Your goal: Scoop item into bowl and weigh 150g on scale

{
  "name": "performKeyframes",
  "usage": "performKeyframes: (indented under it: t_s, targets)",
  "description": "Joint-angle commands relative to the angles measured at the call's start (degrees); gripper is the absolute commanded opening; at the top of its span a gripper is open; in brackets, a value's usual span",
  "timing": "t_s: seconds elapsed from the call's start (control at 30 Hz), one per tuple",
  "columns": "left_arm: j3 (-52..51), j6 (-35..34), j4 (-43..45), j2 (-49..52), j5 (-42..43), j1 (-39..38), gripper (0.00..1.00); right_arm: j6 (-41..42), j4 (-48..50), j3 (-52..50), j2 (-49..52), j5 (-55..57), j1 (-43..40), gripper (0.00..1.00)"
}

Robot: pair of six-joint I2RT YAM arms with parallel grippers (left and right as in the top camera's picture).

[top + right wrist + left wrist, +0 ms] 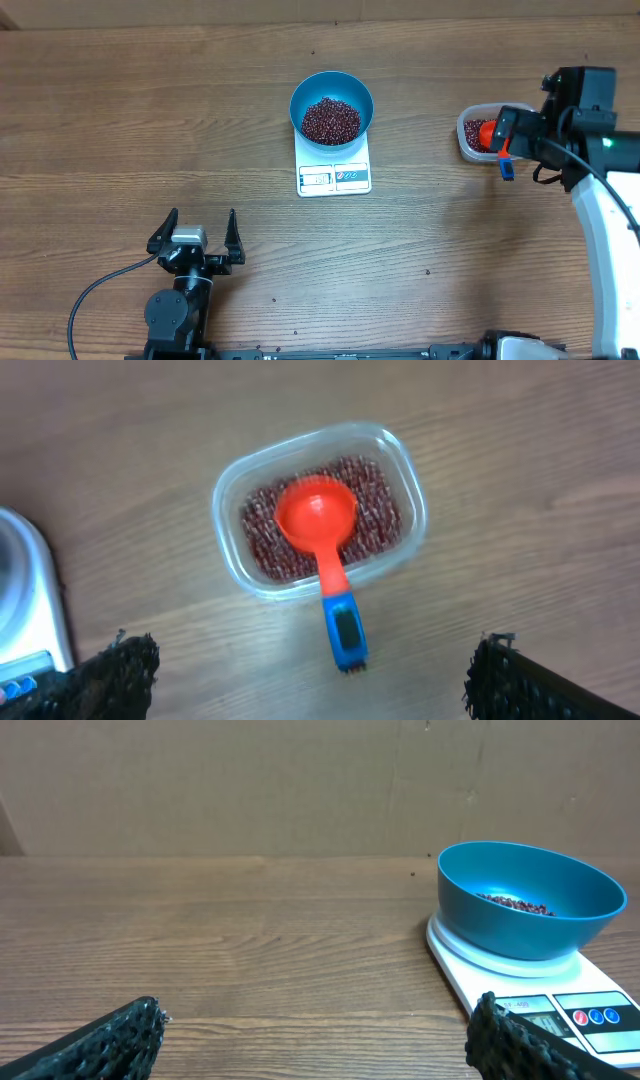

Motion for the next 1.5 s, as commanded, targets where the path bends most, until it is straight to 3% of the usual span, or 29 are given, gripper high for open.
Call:
performKeyframes:
  t_s: [0.0,0.57,0.83,1.3,1.47]
  targets:
    - [-0.22,1.53,0.07,-0.63,0.85,0.42,0.99,-0.48,5.22,-4.72,-5.03,-3.98,-0.11,1.0]
    - [-0.22,1.53,0.07,-0.63,0.85,0.42,1.0,-0.5,51.12,-45.44,-36.5,-6.51,-0.13,1.0]
    - [-0.22,1.53,0.07,-0.63,0.85,0.42,1.0,-0.48,64.72,-62.1,-52.3,-6.51,-0.13,1.0]
    - [-0.22,1.53,0.07,-0.63,0.85,0.42,1.0,-0.5,67.04,-74.97,-69.22,-6.49,-0.11,1.0]
    - [-0.22,1.53,0.07,-0.63,0.85,0.42,1.0,-0.72,60.26,-74.86,-74.44,-6.27,-0.11,1.0]
